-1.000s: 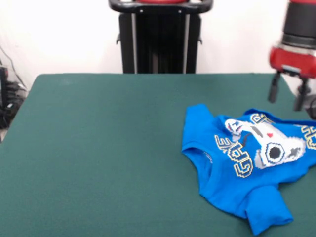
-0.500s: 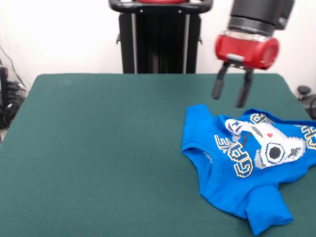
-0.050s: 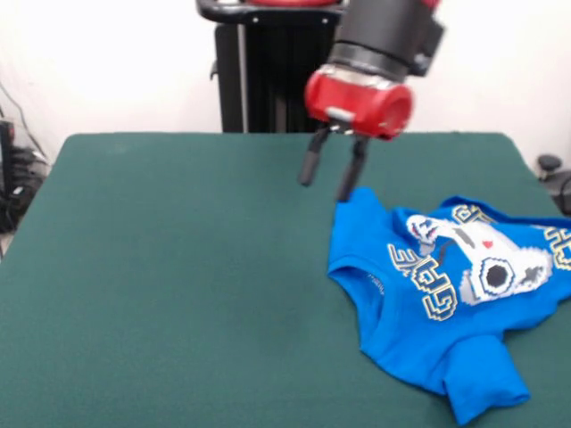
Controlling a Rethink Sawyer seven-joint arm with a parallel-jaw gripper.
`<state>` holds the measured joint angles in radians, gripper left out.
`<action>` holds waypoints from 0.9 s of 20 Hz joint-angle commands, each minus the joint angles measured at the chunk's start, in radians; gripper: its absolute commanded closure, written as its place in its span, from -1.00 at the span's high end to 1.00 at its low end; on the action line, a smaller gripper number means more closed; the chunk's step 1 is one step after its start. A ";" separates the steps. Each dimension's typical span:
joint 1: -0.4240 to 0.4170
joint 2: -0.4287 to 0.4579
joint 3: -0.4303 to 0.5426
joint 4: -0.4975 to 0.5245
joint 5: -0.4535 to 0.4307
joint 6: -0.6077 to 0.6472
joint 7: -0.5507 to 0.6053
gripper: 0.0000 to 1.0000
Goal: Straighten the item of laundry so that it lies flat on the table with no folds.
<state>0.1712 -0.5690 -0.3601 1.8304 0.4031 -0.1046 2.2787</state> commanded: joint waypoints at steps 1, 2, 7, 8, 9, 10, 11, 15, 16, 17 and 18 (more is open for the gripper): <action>-0.065 0.065 0.198 0.107 -0.097 -0.052 0.155 1.00; -0.071 0.067 0.207 0.108 -0.102 -0.056 0.161 1.00; -0.153 0.060 0.299 0.136 -0.151 -0.045 0.167 1.00; -0.171 0.054 0.323 0.152 -0.163 -0.041 0.168 1.00; -0.189 0.045 0.344 0.168 -0.175 -0.033 0.166 1.00; -0.195 0.036 0.352 0.182 -0.182 -0.030 0.167 1.00; -0.201 0.027 0.360 0.195 -0.189 -0.026 0.169 1.00; -0.218 0.011 0.388 0.230 -0.204 -0.023 0.184 1.00; -0.213 0.005 0.386 0.235 -0.199 -0.017 0.188 1.00; -0.205 0.002 0.382 0.236 -0.193 -0.013 0.190 1.00; -0.207 0.004 0.384 0.235 -0.193 -0.014 0.190 1.00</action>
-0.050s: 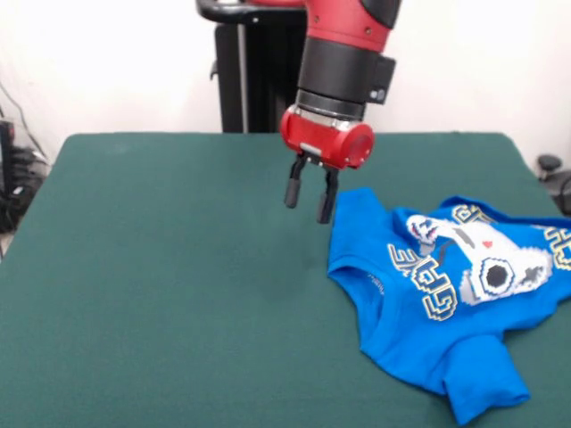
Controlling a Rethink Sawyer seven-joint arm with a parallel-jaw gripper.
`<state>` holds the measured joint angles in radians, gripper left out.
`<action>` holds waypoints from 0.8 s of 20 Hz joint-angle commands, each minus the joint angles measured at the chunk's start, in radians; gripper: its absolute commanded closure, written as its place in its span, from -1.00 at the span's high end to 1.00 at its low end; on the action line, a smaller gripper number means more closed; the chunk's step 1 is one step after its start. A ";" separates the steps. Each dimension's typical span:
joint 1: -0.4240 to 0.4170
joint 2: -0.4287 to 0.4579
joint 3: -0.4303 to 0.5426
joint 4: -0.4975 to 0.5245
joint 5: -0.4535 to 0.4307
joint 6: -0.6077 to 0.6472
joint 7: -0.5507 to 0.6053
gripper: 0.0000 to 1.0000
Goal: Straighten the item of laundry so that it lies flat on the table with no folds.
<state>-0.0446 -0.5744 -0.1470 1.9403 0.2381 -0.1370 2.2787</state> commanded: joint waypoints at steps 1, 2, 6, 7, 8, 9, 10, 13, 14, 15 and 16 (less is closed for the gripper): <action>0.007 0.011 0.174 0.124 -0.028 0.018 0.190 1.00; 0.002 0.013 0.179 0.124 -0.028 0.017 0.189 1.00; -0.008 -0.005 0.192 0.153 -0.024 0.038 0.183 1.00; -0.011 -0.015 0.195 0.165 -0.023 0.048 0.182 1.00; -0.014 -0.025 0.199 0.178 -0.021 0.056 0.185 1.00; -0.008 -0.035 0.197 0.190 -0.016 0.059 0.189 1.00; -0.001 -0.041 0.196 0.199 -0.010 0.061 0.193 1.00; 0.002 -0.016 0.198 0.203 -0.011 0.023 0.196 1.00; -0.003 0.006 0.201 0.198 -0.018 0.001 0.193 1.00; -0.012 0.033 0.204 0.188 -0.028 -0.021 0.188 1.00; -0.020 0.065 0.202 0.175 -0.038 -0.046 0.181 1.00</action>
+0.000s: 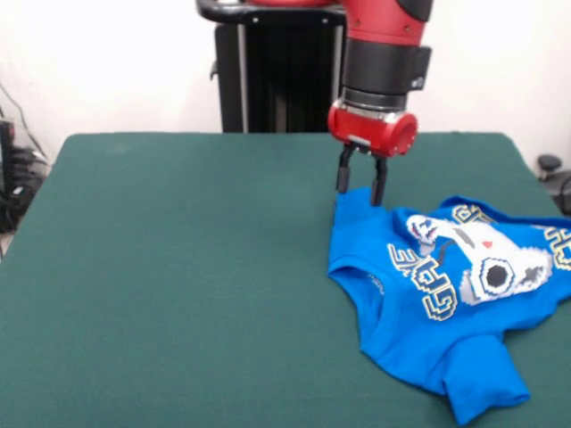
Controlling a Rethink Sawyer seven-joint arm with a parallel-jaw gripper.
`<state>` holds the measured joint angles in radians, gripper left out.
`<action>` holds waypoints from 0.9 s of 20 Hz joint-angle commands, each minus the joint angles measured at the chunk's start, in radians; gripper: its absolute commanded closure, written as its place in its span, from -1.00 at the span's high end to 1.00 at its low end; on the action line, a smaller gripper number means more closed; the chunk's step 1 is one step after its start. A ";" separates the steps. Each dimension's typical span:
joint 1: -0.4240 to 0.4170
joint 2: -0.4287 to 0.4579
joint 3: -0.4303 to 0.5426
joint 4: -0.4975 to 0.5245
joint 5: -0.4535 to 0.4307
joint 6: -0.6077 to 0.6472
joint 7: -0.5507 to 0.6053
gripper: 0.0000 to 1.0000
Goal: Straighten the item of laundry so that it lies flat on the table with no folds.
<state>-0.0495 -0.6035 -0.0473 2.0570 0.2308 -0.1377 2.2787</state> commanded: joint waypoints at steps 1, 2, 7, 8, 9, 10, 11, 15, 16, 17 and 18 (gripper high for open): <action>-0.023 0.123 0.098 0.045 -0.041 -0.064 0.174 1.00; -0.031 0.151 0.093 0.031 -0.050 -0.081 0.168 1.00; -0.042 0.276 0.055 -0.040 -0.073 -0.166 0.156 1.00; -0.043 0.300 0.050 -0.059 -0.072 -0.183 0.156 1.00; -0.044 0.318 0.045 -0.076 -0.072 -0.193 0.153 1.00; -0.046 0.332 0.045 -0.093 -0.071 -0.200 0.148 1.00; -0.047 0.344 0.045 -0.108 -0.067 -0.209 0.147 1.00; -0.060 0.348 0.061 -0.138 -0.063 -0.191 0.129 1.00; -0.074 0.342 0.076 -0.141 -0.076 -0.173 0.124 1.00; -0.088 0.333 0.092 -0.141 -0.090 -0.155 0.119 1.00; -0.103 0.324 0.114 -0.137 -0.102 -0.136 0.118 1.00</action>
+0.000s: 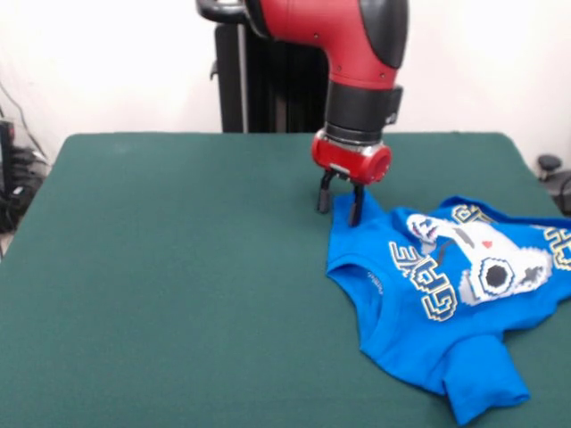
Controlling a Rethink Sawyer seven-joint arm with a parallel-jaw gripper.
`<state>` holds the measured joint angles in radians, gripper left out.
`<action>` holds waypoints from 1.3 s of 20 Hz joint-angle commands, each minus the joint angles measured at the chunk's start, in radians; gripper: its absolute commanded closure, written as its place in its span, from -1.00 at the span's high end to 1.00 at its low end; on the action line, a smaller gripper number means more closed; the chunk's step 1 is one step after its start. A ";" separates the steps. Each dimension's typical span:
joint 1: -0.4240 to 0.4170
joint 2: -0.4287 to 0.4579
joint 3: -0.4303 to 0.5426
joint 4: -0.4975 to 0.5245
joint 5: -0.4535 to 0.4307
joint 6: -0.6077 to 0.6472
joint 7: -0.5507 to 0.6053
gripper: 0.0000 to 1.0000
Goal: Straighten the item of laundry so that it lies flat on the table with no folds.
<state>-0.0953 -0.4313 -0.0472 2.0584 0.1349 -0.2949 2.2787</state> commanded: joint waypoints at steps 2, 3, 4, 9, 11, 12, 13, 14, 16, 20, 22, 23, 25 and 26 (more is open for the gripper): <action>-0.071 0.133 0.146 -0.132 -0.016 0.052 0.119 1.00; -0.076 0.124 0.161 -0.129 -0.019 0.067 0.120 1.00; -0.081 0.123 0.172 -0.128 -0.025 0.074 0.122 1.00; -0.054 0.101 0.158 -0.136 -0.010 0.125 0.107 -1.00; -0.061 0.056 0.160 -0.108 -0.006 0.159 0.114 -1.00; -0.065 0.040 0.158 -0.099 -0.006 0.167 0.115 -1.00; -0.069 0.025 0.155 -0.091 -0.005 0.175 0.117 -1.00; -0.068 0.014 0.146 -0.085 -0.007 0.177 0.116 -1.00; -0.067 -0.007 0.125 -0.073 -0.011 0.182 0.113 -1.00; -0.066 -0.042 0.077 -0.050 -0.019 0.185 0.101 -1.00; -0.079 -0.084 0.048 -0.029 -0.036 0.206 0.083 -1.00; -0.094 -0.115 0.036 -0.013 -0.052 0.221 0.069 -1.00; -0.101 -0.161 -0.015 0.005 -0.076 0.227 0.045 -1.00; -0.104 -0.171 -0.039 0.010 -0.089 0.214 0.038 -1.00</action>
<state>-0.1776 -0.5071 -0.0184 2.0606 0.0792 -0.1908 2.2787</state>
